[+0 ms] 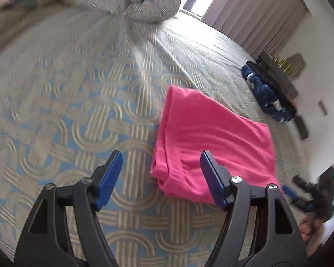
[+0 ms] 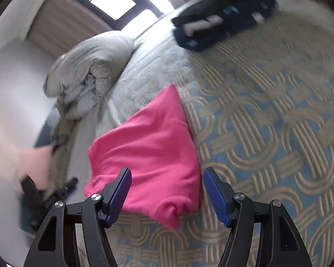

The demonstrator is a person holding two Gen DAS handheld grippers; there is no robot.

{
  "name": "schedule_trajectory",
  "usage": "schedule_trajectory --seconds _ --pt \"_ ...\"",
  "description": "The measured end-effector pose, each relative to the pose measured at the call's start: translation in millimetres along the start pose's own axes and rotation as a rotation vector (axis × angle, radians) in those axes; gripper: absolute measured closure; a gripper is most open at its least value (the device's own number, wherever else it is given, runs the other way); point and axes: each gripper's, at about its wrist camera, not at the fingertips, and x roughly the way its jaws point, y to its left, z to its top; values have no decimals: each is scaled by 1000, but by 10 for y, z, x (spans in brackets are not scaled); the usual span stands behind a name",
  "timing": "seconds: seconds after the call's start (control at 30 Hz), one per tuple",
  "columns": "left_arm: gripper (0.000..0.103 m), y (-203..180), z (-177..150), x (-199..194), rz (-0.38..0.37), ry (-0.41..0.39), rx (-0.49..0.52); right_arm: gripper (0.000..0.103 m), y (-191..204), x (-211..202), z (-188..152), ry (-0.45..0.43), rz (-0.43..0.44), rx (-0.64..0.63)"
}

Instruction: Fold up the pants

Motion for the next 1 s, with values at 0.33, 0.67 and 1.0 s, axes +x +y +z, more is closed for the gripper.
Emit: schedule_trajectory --seconds 0.33,0.67,1.0 --pt "31 219 -137 471 -184 156 -217 35 -261 161 -8 104 75 139" --pt "30 -20 -117 674 -302 214 -226 30 -258 435 234 156 131 153" --pt "27 -1 -260 559 -344 228 -209 29 -132 523 224 189 126 77"
